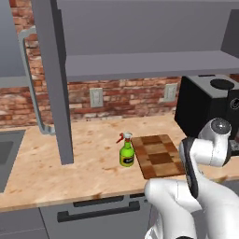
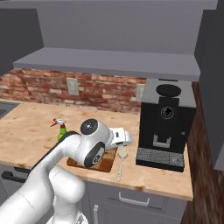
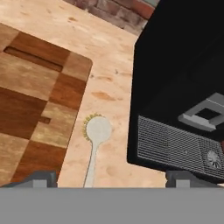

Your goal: Grab the spray bottle from the cabinet, then place it next to the cutting board for sanitizing. Then grab the dish brush from the countertop next to the sink and place it next to the cutting board.

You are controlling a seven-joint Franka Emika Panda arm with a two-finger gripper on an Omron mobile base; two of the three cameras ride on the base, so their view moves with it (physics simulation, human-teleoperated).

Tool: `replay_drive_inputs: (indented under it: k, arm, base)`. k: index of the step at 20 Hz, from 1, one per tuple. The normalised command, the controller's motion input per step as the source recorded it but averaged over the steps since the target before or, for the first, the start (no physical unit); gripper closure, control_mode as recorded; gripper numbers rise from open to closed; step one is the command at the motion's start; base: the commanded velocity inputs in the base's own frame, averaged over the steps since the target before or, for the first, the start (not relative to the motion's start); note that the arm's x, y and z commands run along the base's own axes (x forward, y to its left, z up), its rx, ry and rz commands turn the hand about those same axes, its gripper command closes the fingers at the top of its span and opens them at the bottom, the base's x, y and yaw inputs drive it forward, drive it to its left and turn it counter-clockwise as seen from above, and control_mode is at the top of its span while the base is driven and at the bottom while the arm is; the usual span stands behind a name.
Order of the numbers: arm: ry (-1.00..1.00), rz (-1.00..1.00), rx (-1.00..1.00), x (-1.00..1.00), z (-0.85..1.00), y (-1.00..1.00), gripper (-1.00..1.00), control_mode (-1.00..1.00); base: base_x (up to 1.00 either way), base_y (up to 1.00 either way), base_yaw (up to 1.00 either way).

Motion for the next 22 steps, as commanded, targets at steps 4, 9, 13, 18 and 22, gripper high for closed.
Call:
replay_drive_inputs:
  k: [4,9,13,18,22]
  arm:
    - [-0.02,0.09,0.02,-0.53,1.00,0.00,-1.00,-1.00]
    - [-0.14,0.14,0.01,-0.69,1.00,0.08,-1.00,-1.00]
    - [-0.18,0.16,0.04,-0.71,1.00,0.25,-1.00,-1.00]
    - [-0.18,0.14,0.01,-0.61,1.00,0.43,-1.00,-1.00]
    - [-0.11,0.07,0.00,-0.64,1.00,0.52,-1.00,-1.00]
  base:
    - [0.00,0.00,0.00]
    - [0.00,0.00,0.00]
    - [0.00,0.00,0.00]
    - [0.00,0.00,0.00]
    - [0.00,0.00,0.00]
